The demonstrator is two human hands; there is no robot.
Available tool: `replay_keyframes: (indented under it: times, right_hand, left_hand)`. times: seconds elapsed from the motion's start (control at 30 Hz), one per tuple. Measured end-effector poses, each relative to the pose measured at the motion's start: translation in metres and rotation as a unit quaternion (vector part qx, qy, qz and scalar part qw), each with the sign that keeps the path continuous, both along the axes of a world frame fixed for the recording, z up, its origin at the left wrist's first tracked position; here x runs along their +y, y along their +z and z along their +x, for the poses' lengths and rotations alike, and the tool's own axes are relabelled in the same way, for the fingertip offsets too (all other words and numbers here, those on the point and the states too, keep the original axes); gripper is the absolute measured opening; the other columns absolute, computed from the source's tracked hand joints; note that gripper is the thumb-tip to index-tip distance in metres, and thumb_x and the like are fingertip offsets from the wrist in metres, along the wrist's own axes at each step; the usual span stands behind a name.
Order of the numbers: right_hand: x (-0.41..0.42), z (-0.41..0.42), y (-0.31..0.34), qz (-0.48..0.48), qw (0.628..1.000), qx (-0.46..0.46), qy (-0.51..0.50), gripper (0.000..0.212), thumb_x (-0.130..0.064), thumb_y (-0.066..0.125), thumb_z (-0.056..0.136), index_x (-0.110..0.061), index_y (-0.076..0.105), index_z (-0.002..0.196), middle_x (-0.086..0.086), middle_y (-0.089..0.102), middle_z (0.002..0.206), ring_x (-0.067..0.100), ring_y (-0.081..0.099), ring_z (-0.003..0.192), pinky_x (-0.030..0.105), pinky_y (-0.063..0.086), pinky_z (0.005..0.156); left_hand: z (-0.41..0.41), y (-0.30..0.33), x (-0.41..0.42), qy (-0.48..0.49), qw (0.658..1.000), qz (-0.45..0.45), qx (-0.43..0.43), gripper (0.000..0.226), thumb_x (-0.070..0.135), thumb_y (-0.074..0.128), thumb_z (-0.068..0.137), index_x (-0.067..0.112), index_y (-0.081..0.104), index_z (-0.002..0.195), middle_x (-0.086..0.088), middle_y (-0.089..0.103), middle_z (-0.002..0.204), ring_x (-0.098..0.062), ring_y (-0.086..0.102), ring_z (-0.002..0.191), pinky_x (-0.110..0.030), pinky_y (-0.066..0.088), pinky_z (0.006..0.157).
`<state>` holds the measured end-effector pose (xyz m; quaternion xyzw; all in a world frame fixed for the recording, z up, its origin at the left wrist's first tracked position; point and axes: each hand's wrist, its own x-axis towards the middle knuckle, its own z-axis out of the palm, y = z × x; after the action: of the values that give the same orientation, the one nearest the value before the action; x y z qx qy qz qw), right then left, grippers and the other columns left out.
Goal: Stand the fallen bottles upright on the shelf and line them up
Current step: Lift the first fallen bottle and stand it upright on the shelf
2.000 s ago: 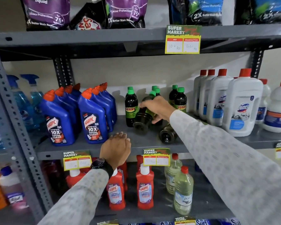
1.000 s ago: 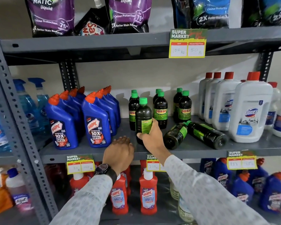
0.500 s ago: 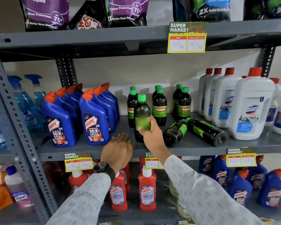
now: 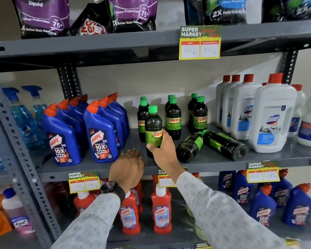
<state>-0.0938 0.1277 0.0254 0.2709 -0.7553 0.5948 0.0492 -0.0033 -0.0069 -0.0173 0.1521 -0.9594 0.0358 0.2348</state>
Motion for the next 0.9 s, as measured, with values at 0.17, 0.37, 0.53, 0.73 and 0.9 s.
replay_keyframes:
  times: [0.17, 0.37, 0.53, 0.73, 0.9]
  right_hand:
    - [-0.003, 0.002, -0.002, 0.008, 1.000, 0.010, -0.018, 0.089, -0.025, 0.087, 0.080, -0.016, 0.036, 0.151, 0.007, 0.041, 0.139, 0.024, 0.043, 0.130, 0.032, 0.040, 0.107]
    - [-0.003, 0.001, -0.001, -0.004, 1.000, -0.001, 0.002, 0.078, -0.019, 0.080, 0.080, -0.025, 0.042, 0.148, 0.000, 0.059, 0.134, 0.018, 0.059, 0.123, 0.044, 0.049, 0.109]
    - [-0.006, 0.005, -0.004, -0.014, 0.999, 0.012, -0.028, 0.083, -0.023, 0.090, 0.074, -0.017, 0.041, 0.140, 0.004, 0.050, 0.133, 0.026, 0.051, 0.127, 0.047, 0.048, 0.108]
    - [-0.001, 0.013, 0.002, 0.013, 0.999, 0.019, -0.033, 0.100, -0.031, 0.090, 0.075, -0.013, 0.030, 0.154, 0.009, 0.043, 0.144, 0.028, 0.043, 0.137, 0.045, 0.042, 0.114]
    - [0.027, 0.032, 0.045, 0.031, 0.993, 0.114, -0.028, 0.098, -0.039, 0.076, 0.091, -0.015, 0.014, 0.164, 0.010, 0.031, 0.163, 0.024, 0.030, 0.150, 0.028, 0.023, 0.116]
  left_hand:
    - [0.000, 0.000, 0.000, -0.003, 1.000, -0.011, -0.001, 0.073, 0.042, 0.006, 0.098, 0.010, 0.052, 0.145, -0.011, 0.054, 0.152, -0.023, 0.050, 0.141, -0.038, 0.035, 0.121]
    - [-0.001, 0.000, -0.001, 0.000, 1.000, -0.029, -0.012, 0.073, 0.041, 0.005, 0.098, 0.009, 0.052, 0.145, -0.011, 0.053, 0.152, -0.024, 0.049, 0.142, -0.039, 0.036, 0.121]
    - [0.001, 0.001, 0.000, 0.000, 0.999, -0.031, -0.010, 0.073, 0.041, 0.005, 0.098, 0.009, 0.051, 0.145, -0.012, 0.053, 0.152, -0.024, 0.049, 0.141, -0.039, 0.037, 0.120]
    - [0.002, 0.002, 0.002, -0.001, 1.000, -0.015, -0.014, 0.070, 0.039, 0.009, 0.100, 0.007, 0.049, 0.146, -0.013, 0.051, 0.153, -0.026, 0.047, 0.143, -0.040, 0.034, 0.122]
    - [0.001, 0.004, 0.004, -0.001, 1.000, 0.006, 0.017, 0.071, 0.041, 0.009, 0.098, 0.009, 0.052, 0.144, -0.011, 0.052, 0.153, -0.023, 0.047, 0.143, -0.040, 0.033, 0.122]
